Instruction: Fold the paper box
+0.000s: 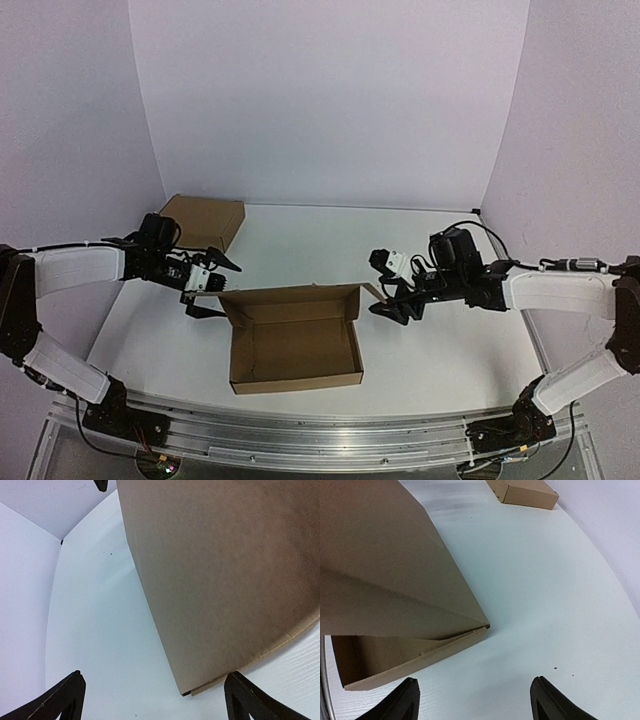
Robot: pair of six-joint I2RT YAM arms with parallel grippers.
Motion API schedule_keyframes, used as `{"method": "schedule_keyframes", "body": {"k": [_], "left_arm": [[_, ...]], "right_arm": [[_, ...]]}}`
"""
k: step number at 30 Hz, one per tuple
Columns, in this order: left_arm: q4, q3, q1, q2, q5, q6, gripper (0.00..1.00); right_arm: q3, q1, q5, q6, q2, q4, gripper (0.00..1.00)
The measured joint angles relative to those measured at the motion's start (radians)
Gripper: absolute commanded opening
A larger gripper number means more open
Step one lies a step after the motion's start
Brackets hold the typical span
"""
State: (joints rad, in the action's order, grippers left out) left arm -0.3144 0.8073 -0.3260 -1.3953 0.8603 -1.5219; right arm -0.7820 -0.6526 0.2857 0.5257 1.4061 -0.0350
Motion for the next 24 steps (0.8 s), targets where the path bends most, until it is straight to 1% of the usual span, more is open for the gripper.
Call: {"method": "schedule_keyframes", "body": {"k": [4, 7, 9, 12, 13, 14, 15, 16, 17, 20, 22, 24], "left_arm": [[0.000, -0.018, 0.039, 0.055, -0.018, -0.019, 1.00], [-0.007, -0.024, 0.078, 0.084, -0.028, -0.037, 0.99], [-0.020, -0.025, 0.122, 0.097, -0.034, -0.053, 0.97], [-0.025, -0.034, 0.204, 0.112, -0.072, -0.050, 0.81], [-0.024, -0.036, 0.223, 0.115, -0.090, -0.031, 0.75], [-0.020, -0.034, 0.234, 0.116, -0.102, -0.005, 0.67], [-0.020, -0.027, 0.238, 0.116, -0.109, 0.025, 0.62], [-0.019, -0.018, 0.238, 0.116, -0.113, 0.059, 0.58], [-0.017, 0.000, 0.238, 0.116, -0.116, 0.105, 0.55], [0.003, 0.086, 0.238, 0.116, -0.104, 0.222, 0.54], [-0.037, 0.172, 0.241, 0.116, -0.045, 0.234, 0.56], [-0.093, 0.238, 0.242, 0.123, 0.017, 0.207, 0.57]], "right_arm": [[0.005, 0.003, -0.023, 0.004, -0.082, 0.089, 0.77], [0.002, 0.018, -0.028, 0.020, -0.140, 0.193, 0.77], [-0.007, 0.042, -0.024, 0.034, -0.175, 0.271, 0.77], [-0.052, 0.103, -0.023, 0.062, -0.216, 0.379, 0.75], [-0.079, 0.119, -0.022, 0.072, -0.222, 0.412, 0.74], [-0.118, 0.132, -0.020, 0.081, -0.224, 0.446, 0.73], [-0.159, 0.138, -0.014, 0.090, -0.222, 0.472, 0.72], [-0.203, 0.139, -0.002, 0.099, -0.218, 0.492, 0.71], [-0.251, 0.139, 0.015, 0.106, -0.212, 0.510, 0.70], [-0.362, 0.139, 0.065, 0.125, -0.187, 0.525, 0.68], [-0.407, 0.130, 0.099, 0.140, -0.160, 0.535, 0.68], [-0.419, 0.124, 0.110, 0.152, -0.140, 0.548, 0.68]]}}
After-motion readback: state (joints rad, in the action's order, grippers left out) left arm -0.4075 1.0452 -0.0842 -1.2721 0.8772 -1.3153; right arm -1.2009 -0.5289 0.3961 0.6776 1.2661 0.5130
